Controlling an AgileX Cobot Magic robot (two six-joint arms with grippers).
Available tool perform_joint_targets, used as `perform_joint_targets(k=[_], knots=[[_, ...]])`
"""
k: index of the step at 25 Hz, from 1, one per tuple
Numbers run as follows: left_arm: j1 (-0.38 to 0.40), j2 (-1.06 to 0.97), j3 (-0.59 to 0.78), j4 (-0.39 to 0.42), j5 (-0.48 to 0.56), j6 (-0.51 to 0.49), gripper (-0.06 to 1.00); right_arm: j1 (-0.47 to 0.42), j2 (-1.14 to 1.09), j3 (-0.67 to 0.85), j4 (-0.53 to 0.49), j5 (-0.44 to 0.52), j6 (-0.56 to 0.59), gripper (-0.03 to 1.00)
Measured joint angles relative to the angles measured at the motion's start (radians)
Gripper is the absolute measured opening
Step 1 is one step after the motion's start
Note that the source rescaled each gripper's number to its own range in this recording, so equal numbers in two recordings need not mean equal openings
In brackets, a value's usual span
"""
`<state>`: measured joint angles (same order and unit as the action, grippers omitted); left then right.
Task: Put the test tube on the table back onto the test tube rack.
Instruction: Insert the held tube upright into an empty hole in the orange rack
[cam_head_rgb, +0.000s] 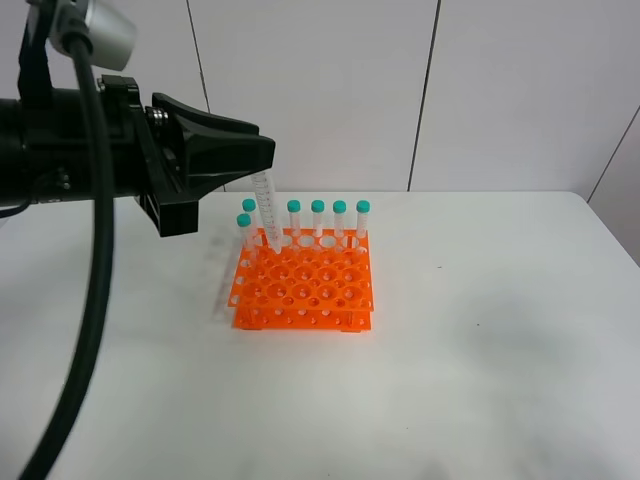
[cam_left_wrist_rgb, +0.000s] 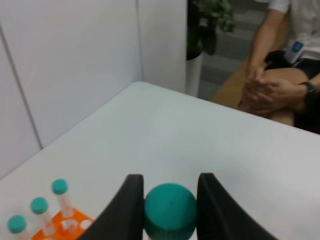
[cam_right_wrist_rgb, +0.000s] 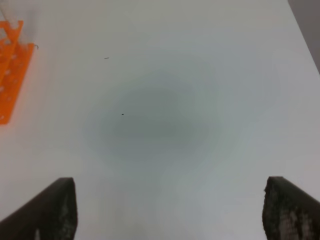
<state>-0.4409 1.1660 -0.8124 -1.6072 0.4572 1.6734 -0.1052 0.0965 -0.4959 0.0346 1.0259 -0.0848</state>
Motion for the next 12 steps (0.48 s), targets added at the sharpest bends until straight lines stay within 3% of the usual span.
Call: perform_joint_targets(k=[7,12], knots=[[0.000,0.000,0.000,0.043,-0.060,-0.071,0.00,0.000,0.000,0.000,0.000,0.000,0.000,0.92],[-0.017,0.000,-0.014,0.039,-0.122,-0.046,0.00,0.000,0.000,0.000,0.000,0.000,0.000,0.92]])
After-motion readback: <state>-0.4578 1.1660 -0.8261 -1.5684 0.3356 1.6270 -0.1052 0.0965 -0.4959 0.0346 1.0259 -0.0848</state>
